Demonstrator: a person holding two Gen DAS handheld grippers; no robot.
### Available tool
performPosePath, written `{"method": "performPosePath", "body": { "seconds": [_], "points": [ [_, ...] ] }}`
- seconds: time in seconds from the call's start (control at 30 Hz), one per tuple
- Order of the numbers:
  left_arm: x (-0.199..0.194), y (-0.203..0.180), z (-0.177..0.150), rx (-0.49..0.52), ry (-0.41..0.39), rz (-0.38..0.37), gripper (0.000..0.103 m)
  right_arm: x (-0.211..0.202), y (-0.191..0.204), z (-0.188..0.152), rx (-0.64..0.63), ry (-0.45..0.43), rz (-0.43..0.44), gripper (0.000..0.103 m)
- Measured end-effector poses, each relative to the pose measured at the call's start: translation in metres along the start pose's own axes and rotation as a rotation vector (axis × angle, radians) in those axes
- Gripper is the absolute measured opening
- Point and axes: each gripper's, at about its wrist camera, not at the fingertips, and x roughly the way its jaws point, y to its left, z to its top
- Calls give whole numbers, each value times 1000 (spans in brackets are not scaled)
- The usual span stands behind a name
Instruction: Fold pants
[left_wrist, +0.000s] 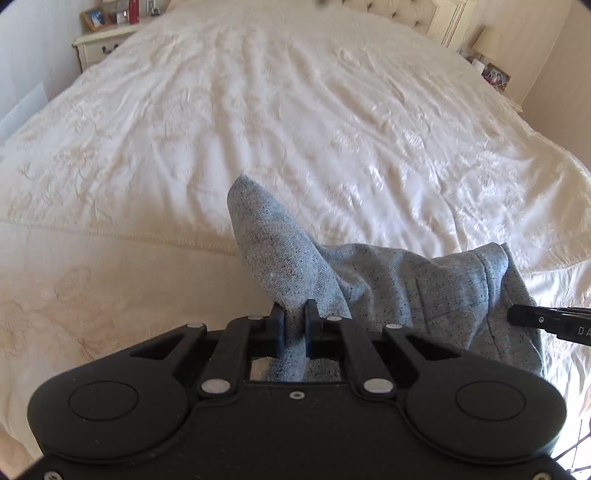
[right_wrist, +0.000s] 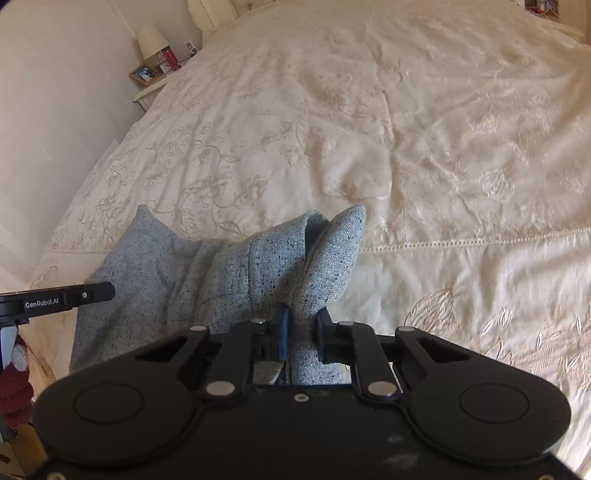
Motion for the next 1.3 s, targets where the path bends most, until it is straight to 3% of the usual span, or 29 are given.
{"method": "performPosePath", "body": {
  "seconds": [0.3, 0.37, 0.4, 0.43, 0.5, 0.6, 0.8, 0.87, 1.07, 1.2, 1.3],
  "points": [
    [5, 14, 92, 50, -132, 25, 13, 19, 20, 109, -59, -149, 22, 15],
    [22, 19, 109, 55, -116, 54, 21, 42, 16, 127, -34, -134, -28, 20],
    [37, 22, 113, 57, -88, 98, 27, 59, 10, 134, -3, -88, -85, 27],
    [50, 28, 115, 43, -55, 142, 27, 75, 3, 138, 32, -39, -160, 27],
    [69, 41, 114, -16, -7, 188, 22, 92, -7, 140, 68, -1, -232, 27],
    [76, 54, 105, -73, 8, 161, 22, 95, -2, 135, 65, -14, -214, 27],
    [87, 38, 85, 17, 41, 110, 22, 120, 34, 117, -52, 16, -162, 27],
    [96, 31, 77, 42, 82, 95, 23, 130, 44, 106, -68, 55, -150, 27],
    [129, 32, 51, 52, 225, 140, 24, 152, 41, 72, -88, 155, -199, 27],
    [113, 37, 52, -20, 204, 138, 23, 129, 41, 73, -65, 113, -197, 27],
    [90, 35, 54, -56, 168, 132, 23, 102, 50, 73, -88, 31, -233, 28]
  ]
}}
